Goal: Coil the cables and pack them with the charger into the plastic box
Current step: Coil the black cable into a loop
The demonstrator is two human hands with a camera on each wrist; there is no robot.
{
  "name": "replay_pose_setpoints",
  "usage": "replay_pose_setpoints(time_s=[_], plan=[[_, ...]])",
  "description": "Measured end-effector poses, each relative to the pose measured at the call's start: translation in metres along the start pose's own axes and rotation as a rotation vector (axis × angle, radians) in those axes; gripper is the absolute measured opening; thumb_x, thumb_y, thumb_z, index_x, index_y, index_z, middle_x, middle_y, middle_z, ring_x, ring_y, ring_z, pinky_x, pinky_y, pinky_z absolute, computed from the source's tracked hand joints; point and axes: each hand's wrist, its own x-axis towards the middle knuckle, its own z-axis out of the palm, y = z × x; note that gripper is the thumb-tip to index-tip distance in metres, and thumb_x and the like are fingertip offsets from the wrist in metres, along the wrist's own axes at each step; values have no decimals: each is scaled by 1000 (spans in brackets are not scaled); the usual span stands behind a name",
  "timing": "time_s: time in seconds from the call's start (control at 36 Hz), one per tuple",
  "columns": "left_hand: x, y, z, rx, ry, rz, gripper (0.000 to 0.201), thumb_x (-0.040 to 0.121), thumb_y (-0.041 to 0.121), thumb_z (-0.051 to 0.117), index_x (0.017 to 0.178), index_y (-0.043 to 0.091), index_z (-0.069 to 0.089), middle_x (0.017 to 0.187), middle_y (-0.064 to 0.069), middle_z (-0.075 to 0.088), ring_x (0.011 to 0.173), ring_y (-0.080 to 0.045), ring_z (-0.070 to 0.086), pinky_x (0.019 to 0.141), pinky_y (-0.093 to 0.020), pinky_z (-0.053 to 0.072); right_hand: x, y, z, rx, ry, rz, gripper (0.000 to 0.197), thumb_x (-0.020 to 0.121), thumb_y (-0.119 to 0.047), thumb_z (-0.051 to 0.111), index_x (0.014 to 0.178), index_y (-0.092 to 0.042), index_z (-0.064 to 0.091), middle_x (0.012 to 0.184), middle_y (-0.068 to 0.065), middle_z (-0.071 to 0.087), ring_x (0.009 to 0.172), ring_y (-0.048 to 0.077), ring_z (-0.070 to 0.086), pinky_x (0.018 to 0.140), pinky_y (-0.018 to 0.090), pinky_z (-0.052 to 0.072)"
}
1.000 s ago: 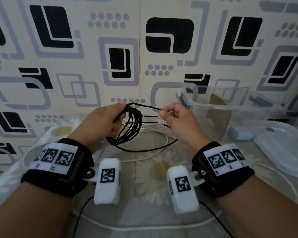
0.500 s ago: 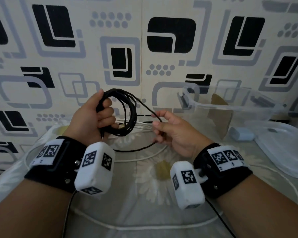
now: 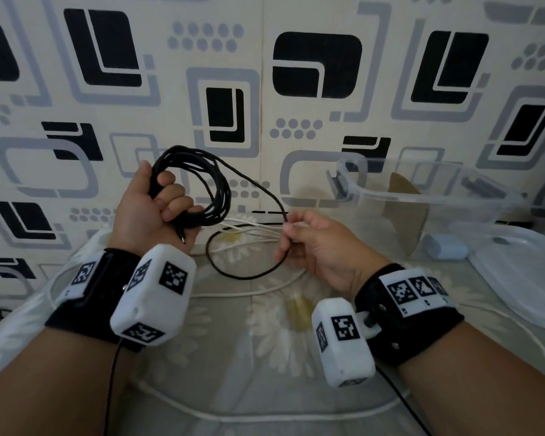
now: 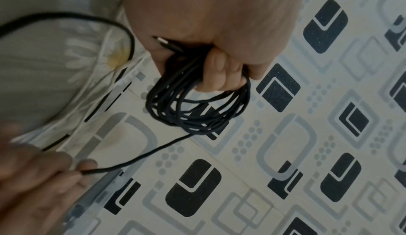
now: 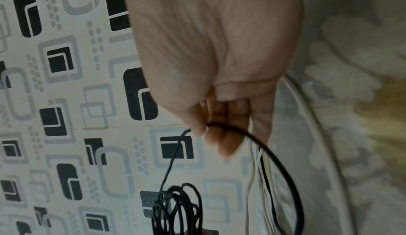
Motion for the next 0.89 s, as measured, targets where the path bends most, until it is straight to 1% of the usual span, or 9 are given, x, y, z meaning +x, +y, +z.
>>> replay_pose_setpoints(time_s=[0.08,0.17,0.28,0.36,0.5,0.61,0.67,0.75,0.89], plan=[[2,-1,-2,-19,44,17,50,96,57,38,59,24,46,44,6,24,37,-9,22,46,-18,33,4,-3,-3,-97,139,-102,10,97,-7,50,96,-17,51,62,1,51,51,13,46,53,30,51],[2,-2,-2,-46,64,26,51,95,60,39,60,24,46,44,6,23,38,-9,22,51,-17,32,4,-4,-4,-543,240,-275,12,97,-15,51,90,-24,53,66,2,54,59,12,47,53,24,42],[3,0,-4,-83,84,27,50,93,60,41,60,24,47,47,7,23,40,-9,22,58,-18,33,3,-3,-1,-741,175,-364,9,93,-19,58,88,-27,60,75,11,60,68,16,53,72,36,52],[3,0,-6,-134,75,20,47,93,57,43,61,23,47,49,7,24,41,-8,23,58,-18,35,0,-3,0,-759,77,-341,9,87,-18,68,90,-26,65,76,-5,57,73,8,56,82,33,52],[2,-1,-7,-187,36,52,27,87,37,47,66,20,47,55,9,24,44,-9,24,54,-20,36,-1,-3,-2,-888,-34,-320,28,86,-4,64,104,-27,66,83,-9,48,53,-8,46,60,12,36],[4,-1,-10,-200,2,62,13,76,30,50,69,20,45,57,10,27,45,-8,27,57,-20,32,-1,-4,-2,-952,-85,-273,40,90,-4,56,112,-37,62,82,-9,43,49,-6,43,56,17,36],[6,-1,-10,-210,8,60,20,88,29,43,69,20,45,58,10,29,46,-8,29,56,-20,31,-2,-6,-2,-988,-111,-245,46,91,-2,53,116,-40,61,82,-8,43,54,-2,44,58,26,45],[7,-2,-10,-219,3,66,24,92,29,40,70,19,44,60,10,33,48,-8,33,55,-20,31,-6,-10,1,-1033,-131,-216,54,92,1,48,122,-41,59,86,-5,47,69,14,50,74,38,53],[5,-8,-8,-216,-66,66,24,76,35,54,75,15,41,66,5,37,55,-12,38,61,-20,33,-10,-12,4,-1084,-174,-231,53,95,0,43,125,-40,59,106,-10,49,96,18,57,82,24,46]])
